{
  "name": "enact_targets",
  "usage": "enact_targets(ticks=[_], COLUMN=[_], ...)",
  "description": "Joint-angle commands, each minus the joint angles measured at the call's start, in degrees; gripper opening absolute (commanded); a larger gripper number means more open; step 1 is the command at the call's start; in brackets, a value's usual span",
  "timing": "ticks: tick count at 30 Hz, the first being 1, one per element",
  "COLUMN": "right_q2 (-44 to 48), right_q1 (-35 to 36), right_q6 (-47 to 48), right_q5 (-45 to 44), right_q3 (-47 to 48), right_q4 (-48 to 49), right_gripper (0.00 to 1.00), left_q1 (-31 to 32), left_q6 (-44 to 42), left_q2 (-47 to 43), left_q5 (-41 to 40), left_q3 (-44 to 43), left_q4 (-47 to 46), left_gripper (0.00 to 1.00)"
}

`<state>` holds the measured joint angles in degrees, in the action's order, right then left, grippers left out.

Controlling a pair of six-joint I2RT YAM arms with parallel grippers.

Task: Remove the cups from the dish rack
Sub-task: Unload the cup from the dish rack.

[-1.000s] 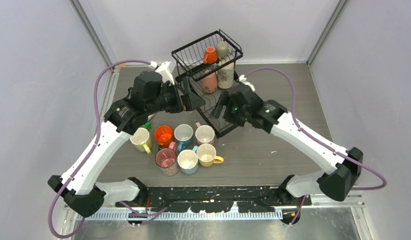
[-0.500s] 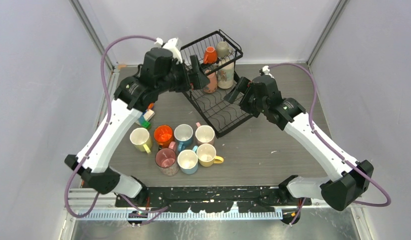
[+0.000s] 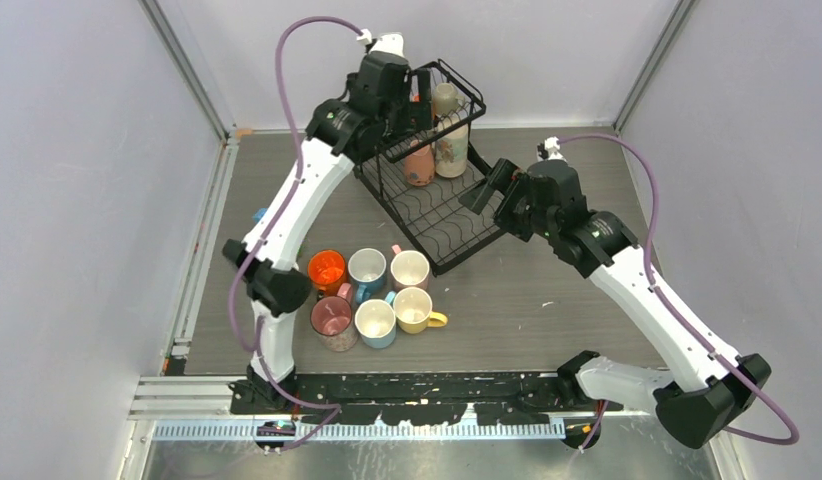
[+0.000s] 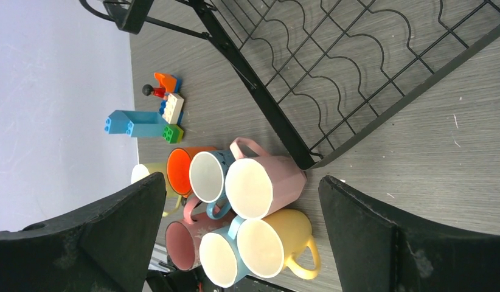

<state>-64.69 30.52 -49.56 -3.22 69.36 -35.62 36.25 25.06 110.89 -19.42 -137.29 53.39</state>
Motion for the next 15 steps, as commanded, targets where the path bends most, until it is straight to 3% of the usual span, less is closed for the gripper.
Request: enact_targets(ticks=[1,11,15], right_q2=[3.55,6.53,7.16], right_q1=[-0.31,-0.29,-0.33], right_q6=[1.13,0.76,0.85], right_q5=[-0.96,-1.39,-1.58], right_q3=[-0.17,-0.37,-0.28], right_q4=[-1.38,-4.31,-5.17], right_gripper=[1.00,1.00,1.00], left_q1=[-0.53,-2.48,-2.92], left_q6=[-6.57,-16.73,-18.96], left_q2=[6.34,13.83,18.20], left_q5=[-6.23,-1.45,-0.77], left_q3=[-8.79,-10.35,-13.38], left_q4=[-1.38,-17.53,-19.70], left_gripper=[1.00,1.00,1.00])
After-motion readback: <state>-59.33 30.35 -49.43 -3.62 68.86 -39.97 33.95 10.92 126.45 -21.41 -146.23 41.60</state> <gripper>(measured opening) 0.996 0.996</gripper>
